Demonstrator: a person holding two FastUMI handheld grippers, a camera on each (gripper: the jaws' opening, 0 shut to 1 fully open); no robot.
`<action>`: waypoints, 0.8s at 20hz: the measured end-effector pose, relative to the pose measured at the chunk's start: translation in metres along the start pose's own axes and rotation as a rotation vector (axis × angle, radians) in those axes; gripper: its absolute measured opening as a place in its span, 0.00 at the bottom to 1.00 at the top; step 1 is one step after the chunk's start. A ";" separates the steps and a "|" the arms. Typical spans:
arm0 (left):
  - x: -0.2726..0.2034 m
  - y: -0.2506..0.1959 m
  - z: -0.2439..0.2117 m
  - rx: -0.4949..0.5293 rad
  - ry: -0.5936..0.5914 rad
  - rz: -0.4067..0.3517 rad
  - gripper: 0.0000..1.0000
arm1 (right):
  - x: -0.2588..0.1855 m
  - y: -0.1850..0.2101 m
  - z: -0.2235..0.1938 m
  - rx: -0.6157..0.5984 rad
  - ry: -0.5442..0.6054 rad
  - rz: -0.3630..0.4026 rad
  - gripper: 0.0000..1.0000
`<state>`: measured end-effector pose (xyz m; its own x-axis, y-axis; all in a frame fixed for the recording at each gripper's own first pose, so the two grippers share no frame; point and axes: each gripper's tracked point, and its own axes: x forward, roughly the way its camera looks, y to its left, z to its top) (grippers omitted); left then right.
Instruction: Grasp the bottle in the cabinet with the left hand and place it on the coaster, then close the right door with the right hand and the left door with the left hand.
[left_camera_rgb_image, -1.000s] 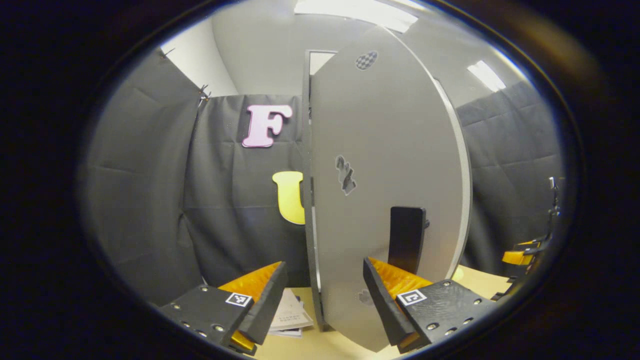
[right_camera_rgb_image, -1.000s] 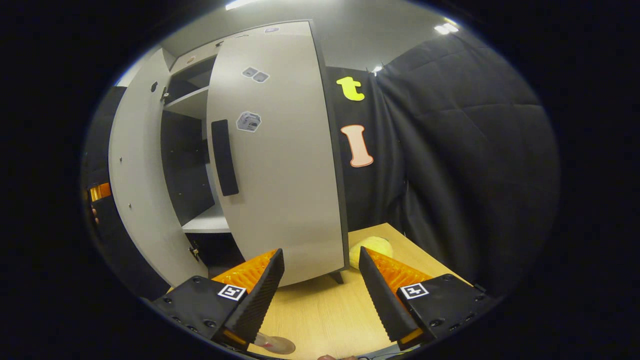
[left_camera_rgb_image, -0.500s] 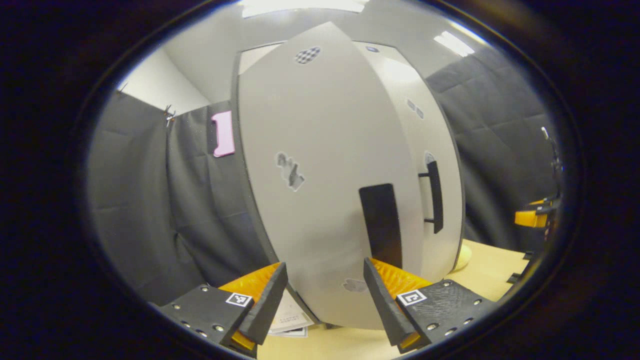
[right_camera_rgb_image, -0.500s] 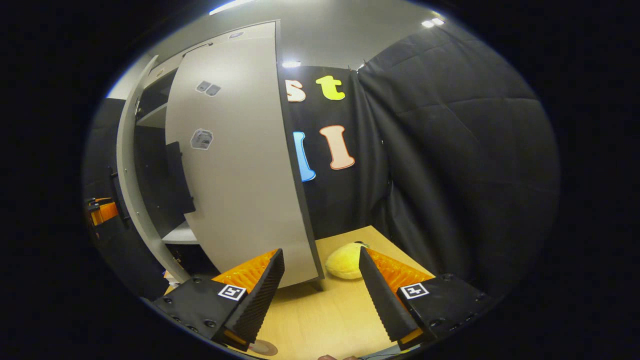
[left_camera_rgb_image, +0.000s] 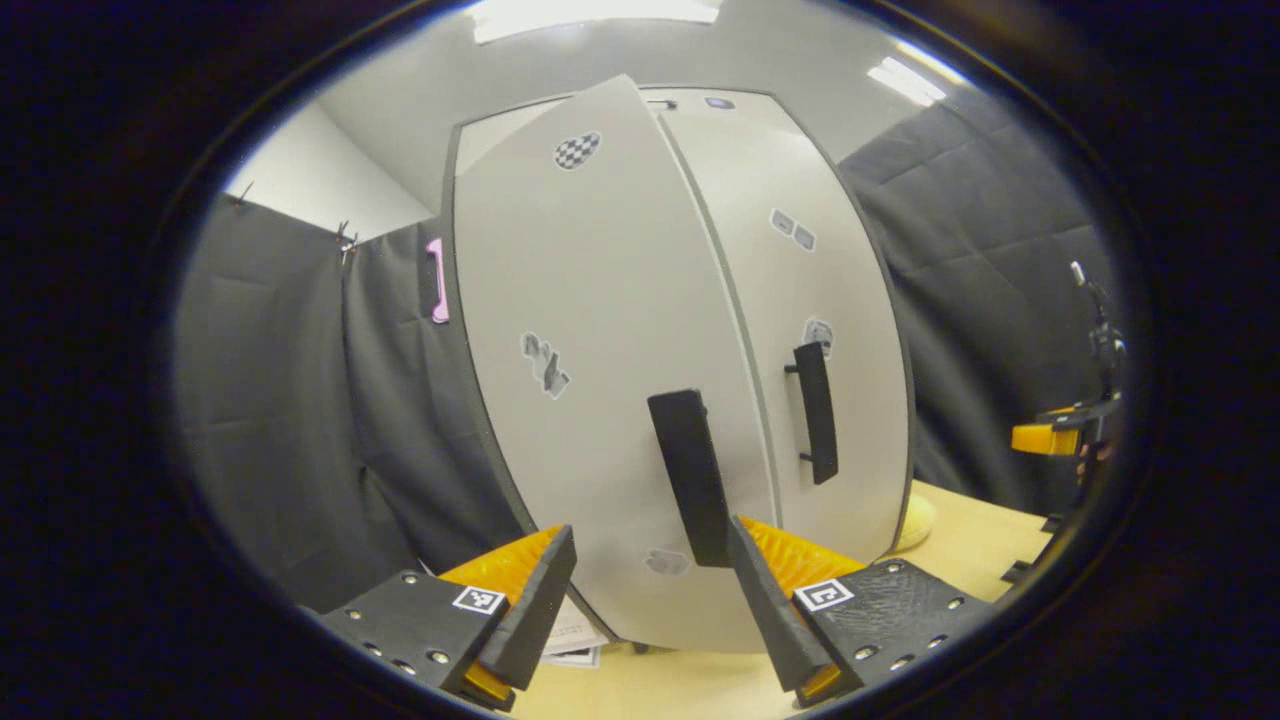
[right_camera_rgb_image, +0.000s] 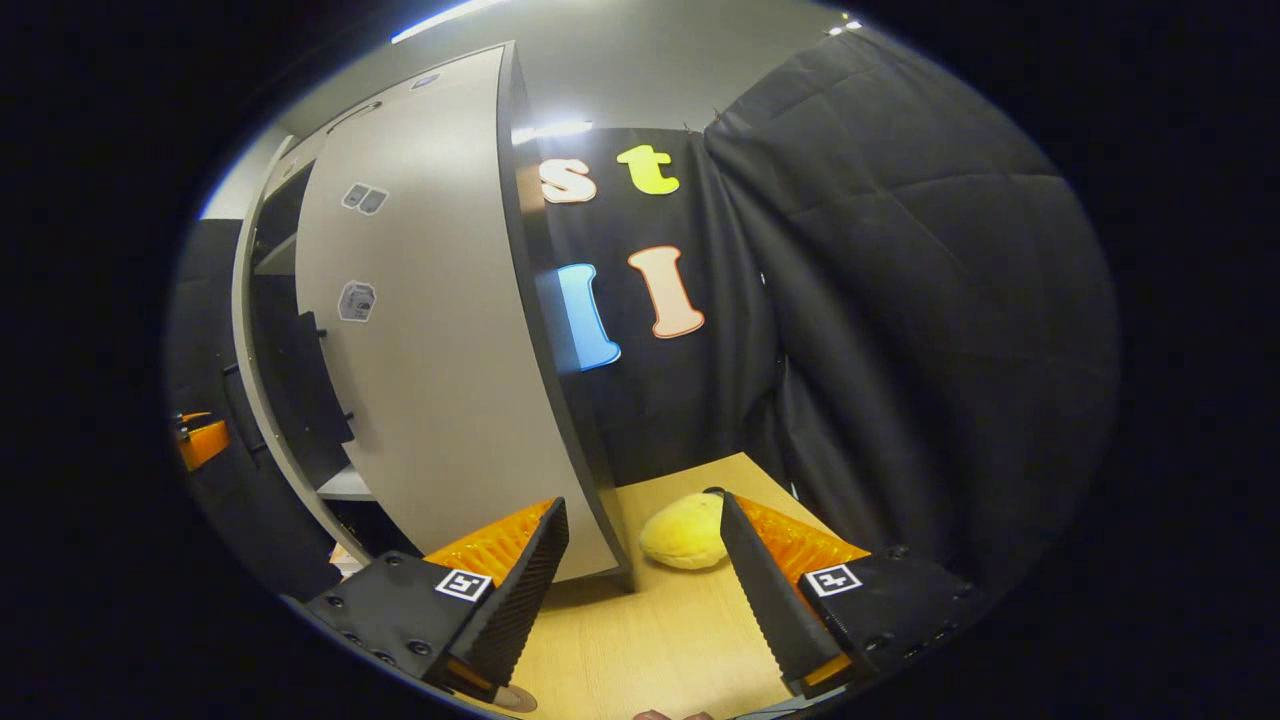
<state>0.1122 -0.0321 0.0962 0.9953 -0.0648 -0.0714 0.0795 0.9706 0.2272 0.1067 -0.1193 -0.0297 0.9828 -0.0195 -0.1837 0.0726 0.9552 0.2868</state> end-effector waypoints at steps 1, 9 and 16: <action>-0.009 0.001 0.001 -0.018 -0.003 0.018 0.96 | 0.005 0.001 -0.002 -0.007 0.006 0.018 0.98; -0.064 0.014 0.004 -0.204 -0.015 0.153 0.96 | 0.027 0.023 -0.002 -0.060 0.022 0.193 0.98; -0.103 0.059 0.006 -0.306 -0.080 0.189 0.96 | 0.009 0.050 0.024 -0.037 -0.036 0.185 0.98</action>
<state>0.0145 0.0303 0.1227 0.9930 0.1160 0.0230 -0.1141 0.9908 -0.0723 0.1231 -0.0793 0.0054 0.9842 0.1480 -0.0973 -0.1159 0.9536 0.2780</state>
